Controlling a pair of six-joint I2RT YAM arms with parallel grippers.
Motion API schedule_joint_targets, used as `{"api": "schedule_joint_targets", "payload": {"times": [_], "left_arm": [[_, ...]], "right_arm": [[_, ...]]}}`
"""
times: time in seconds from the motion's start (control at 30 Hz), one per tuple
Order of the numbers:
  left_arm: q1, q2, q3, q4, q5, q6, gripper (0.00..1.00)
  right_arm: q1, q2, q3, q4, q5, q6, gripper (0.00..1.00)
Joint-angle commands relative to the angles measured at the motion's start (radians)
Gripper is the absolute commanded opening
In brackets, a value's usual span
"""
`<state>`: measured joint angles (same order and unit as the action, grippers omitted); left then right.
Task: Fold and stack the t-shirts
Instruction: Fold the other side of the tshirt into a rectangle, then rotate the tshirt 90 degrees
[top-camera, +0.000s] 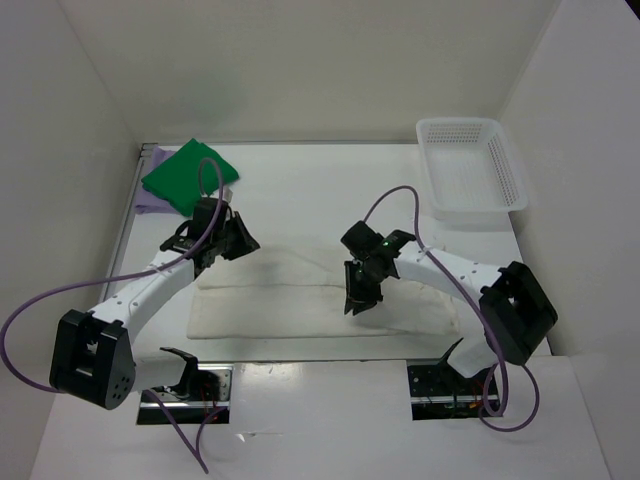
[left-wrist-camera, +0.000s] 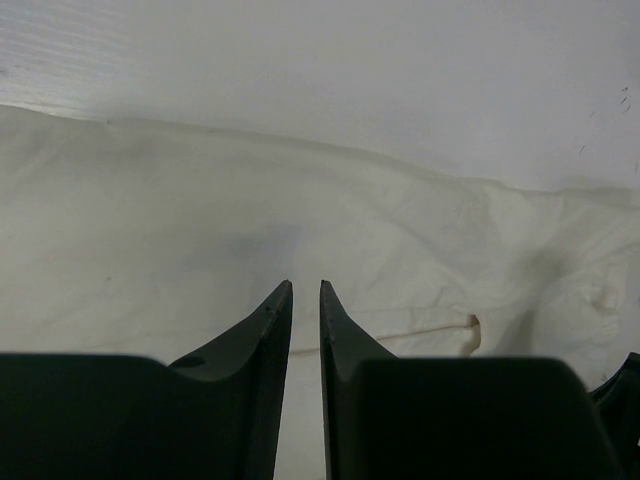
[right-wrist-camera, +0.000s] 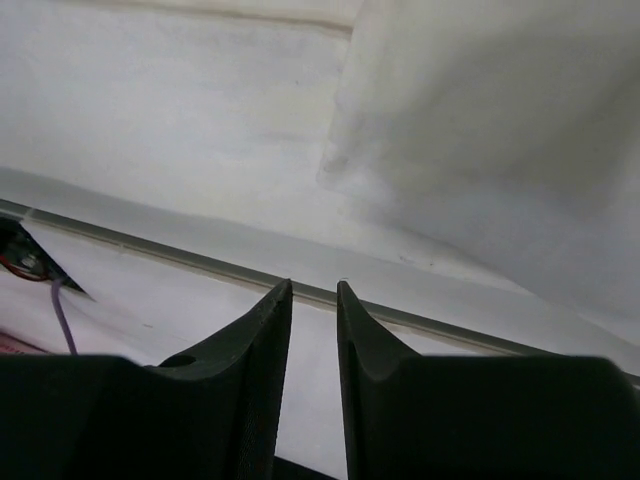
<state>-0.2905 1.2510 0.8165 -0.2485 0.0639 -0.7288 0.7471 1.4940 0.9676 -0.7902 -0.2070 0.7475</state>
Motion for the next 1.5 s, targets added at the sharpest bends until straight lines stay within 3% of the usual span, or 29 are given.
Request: {"api": "schedule_joint_targets", "payload": {"times": [0.0, 0.1, 0.13, 0.27, 0.4, 0.5, 0.7, 0.83, 0.9, 1.07, 1.13, 1.3, 1.47], "left_arm": [[0.005, -0.007, 0.042, 0.002, -0.007, 0.034, 0.24], [0.005, 0.034, 0.042, 0.037, 0.031, 0.034, 0.24], [0.005, 0.072, 0.042, 0.049, 0.040, 0.034, 0.24], [0.005, 0.183, 0.042, 0.090, 0.088, -0.004, 0.24], [0.042, 0.238, 0.009, 0.133, 0.160, -0.056, 0.25], [0.169, 0.271, -0.033, 0.144, 0.197, -0.057, 0.25], [0.390, 0.309, -0.106, 0.124, 0.280, -0.084, 0.25], [0.459, 0.286, -0.126, 0.124, 0.289, -0.106, 0.25], [0.470, 0.266, -0.126, 0.104, 0.280, -0.106, 0.25], [0.459, 0.127, -0.019, 0.048, 0.278, -0.063, 0.16], [0.391, 0.102, 0.039, -0.003, 0.248, -0.032, 0.15], [0.242, 0.064, 0.091, -0.003, 0.228, 0.015, 0.08], [0.157, 0.041, 0.102, -0.003, 0.283, 0.071, 0.02]], "right_arm": [[-0.121, -0.093, 0.014, 0.040, 0.009, 0.016, 0.30], [-0.266, -0.147, -0.015, 0.075, 0.044, 0.004, 0.23], [-0.299, -0.147, -0.029, 0.121, 0.063, 0.004, 0.16], [-0.394, -0.063, -0.075, 0.222, 0.168, 0.036, 0.01], [-0.445, 0.073, -0.075, 0.298, 0.277, 0.055, 0.00], [-0.503, 0.126, -0.064, 0.328, 0.305, 0.064, 0.00], [-0.572, 0.140, -0.064, 0.328, 0.392, 0.084, 0.00], [-0.586, 0.117, -0.086, 0.328, 0.371, 0.084, 0.00], [-0.575, 0.089, -0.052, 0.318, 0.302, 0.075, 0.10], [-0.465, -0.004, -0.007, 0.255, 0.290, 0.088, 0.23], [-0.456, -0.014, -0.035, 0.270, 0.281, 0.089, 0.24], [-0.393, 0.176, -0.023, 0.316, 0.244, 0.107, 0.05], [-0.292, 0.368, 0.152, 0.339, 0.201, 0.128, 0.02]]}}
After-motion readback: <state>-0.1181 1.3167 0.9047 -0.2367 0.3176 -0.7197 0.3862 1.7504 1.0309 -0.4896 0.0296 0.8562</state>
